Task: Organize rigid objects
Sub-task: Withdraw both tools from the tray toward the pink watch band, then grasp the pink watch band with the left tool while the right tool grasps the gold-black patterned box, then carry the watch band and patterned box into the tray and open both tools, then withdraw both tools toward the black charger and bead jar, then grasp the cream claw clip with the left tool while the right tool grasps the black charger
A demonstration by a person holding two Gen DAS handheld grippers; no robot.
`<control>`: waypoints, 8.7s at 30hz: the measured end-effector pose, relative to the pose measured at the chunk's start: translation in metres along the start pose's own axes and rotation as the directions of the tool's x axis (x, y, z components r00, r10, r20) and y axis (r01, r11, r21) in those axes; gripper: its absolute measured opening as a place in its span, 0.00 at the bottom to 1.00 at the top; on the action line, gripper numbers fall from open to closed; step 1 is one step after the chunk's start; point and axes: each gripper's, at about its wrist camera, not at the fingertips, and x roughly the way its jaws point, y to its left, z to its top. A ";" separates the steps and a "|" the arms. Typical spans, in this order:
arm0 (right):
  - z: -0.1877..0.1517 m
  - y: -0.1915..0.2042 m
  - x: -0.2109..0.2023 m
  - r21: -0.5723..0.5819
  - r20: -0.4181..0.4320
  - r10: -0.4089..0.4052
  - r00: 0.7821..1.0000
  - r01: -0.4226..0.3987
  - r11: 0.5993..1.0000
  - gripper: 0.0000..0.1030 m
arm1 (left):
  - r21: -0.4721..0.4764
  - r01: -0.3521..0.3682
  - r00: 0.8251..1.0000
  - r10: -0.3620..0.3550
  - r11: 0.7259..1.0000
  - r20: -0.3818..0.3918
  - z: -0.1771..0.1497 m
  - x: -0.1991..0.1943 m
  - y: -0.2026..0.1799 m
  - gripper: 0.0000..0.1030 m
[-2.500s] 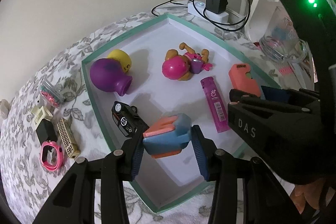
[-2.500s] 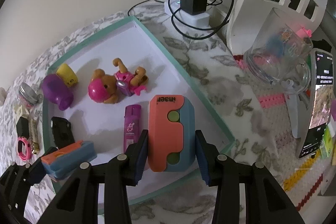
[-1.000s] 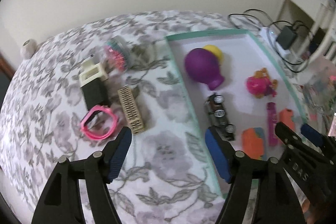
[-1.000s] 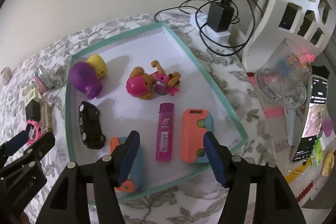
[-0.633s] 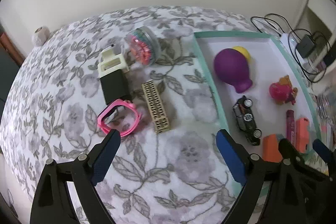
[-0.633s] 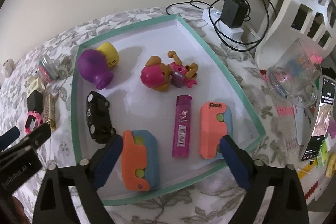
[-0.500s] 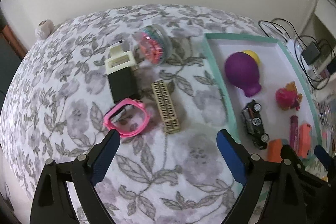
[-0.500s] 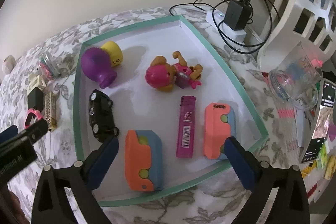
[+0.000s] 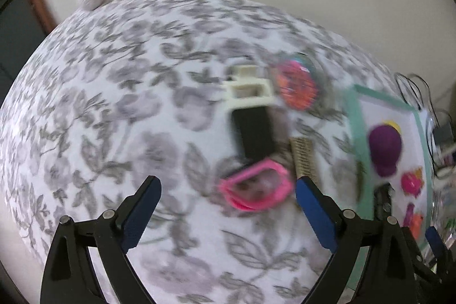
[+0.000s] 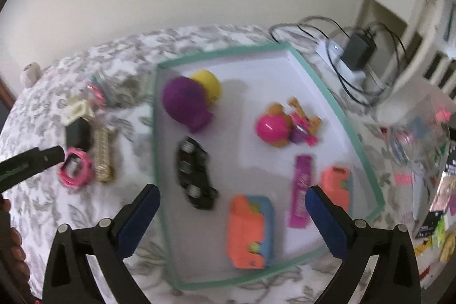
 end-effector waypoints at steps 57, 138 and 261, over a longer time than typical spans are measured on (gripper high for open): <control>0.010 0.137 0.069 -0.270 -0.105 0.119 0.987 -0.143 0.952 0.50 | 0.091 -0.159 0.985 0.165 0.983 -0.057 -0.001 0.056 0.021 0.44; 0.058 -0.081 0.020 0.197 0.143 0.056 0.988 -0.084 0.977 0.22 | 0.513 0.081 0.951 -0.220 0.855 0.216 -0.030 -0.037 -0.179 0.16; 0.051 0.166 0.079 -0.242 -0.030 0.277 0.960 -0.276 0.930 1.00 | -0.153 0.014 0.998 -0.024 0.988 -0.064 0.086 0.046 0.071 0.94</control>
